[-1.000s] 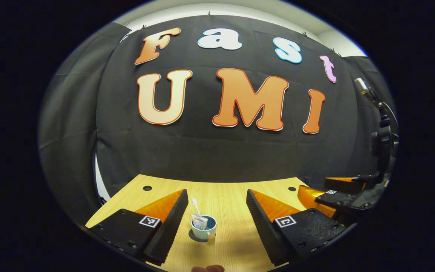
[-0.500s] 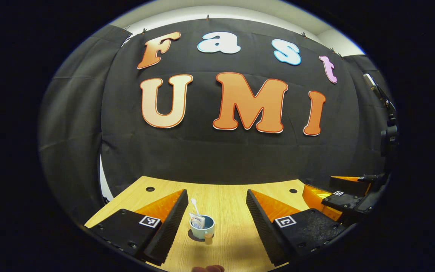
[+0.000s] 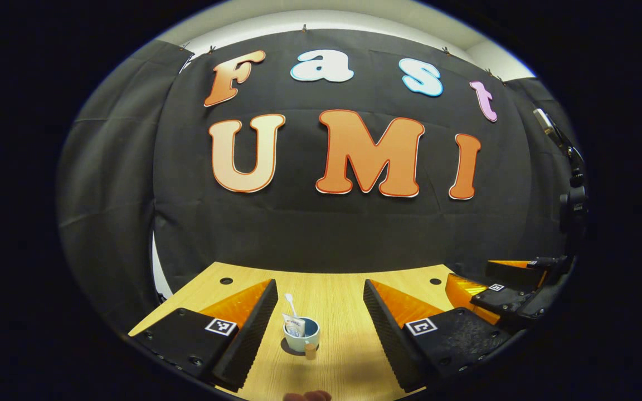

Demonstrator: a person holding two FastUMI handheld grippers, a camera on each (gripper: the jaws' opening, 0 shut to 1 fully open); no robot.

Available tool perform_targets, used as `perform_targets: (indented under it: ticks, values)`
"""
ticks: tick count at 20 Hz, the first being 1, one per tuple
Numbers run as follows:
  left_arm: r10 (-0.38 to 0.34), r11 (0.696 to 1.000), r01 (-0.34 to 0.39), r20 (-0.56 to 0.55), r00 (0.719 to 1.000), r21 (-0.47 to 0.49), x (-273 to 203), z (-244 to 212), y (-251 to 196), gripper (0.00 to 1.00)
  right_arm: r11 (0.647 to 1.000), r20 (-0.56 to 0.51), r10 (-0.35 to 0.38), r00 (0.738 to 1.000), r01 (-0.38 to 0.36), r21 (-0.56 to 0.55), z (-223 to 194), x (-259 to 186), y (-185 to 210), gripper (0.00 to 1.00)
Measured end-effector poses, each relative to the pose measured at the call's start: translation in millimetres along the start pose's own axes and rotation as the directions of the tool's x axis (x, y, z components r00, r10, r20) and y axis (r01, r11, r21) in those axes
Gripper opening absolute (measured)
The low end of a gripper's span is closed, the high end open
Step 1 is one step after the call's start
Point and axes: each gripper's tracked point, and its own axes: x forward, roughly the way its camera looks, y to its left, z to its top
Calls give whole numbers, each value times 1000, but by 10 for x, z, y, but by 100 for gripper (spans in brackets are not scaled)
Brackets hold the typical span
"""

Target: Put the toothbrush and toothpaste on the desktop into the cup, then pick up the cup and place it on the coaster on the desktop.

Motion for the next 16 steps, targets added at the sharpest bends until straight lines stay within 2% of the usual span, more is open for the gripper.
perform_targets:
  ticks: [13, 14, 16]
  values:
    - [-16, 1000, 16, 14, 1000, 14, -39, 25, -9, 94, 1000, 9, -6, 1000, 6, 10, 86, 36, -83, 94]
    - [-15, 1000, 15, 14, 1000, 14, -39, 29, -10, 94, 1000, 8, -6, 1000, 5, 11, 154, -160, -17, 94]
    - [-15, 1000, 15, 16, 1000, 15, -46, 35, -10, 94, 1000, 16, -6, 1000, 5, 13, 119, -186, -61, 94]
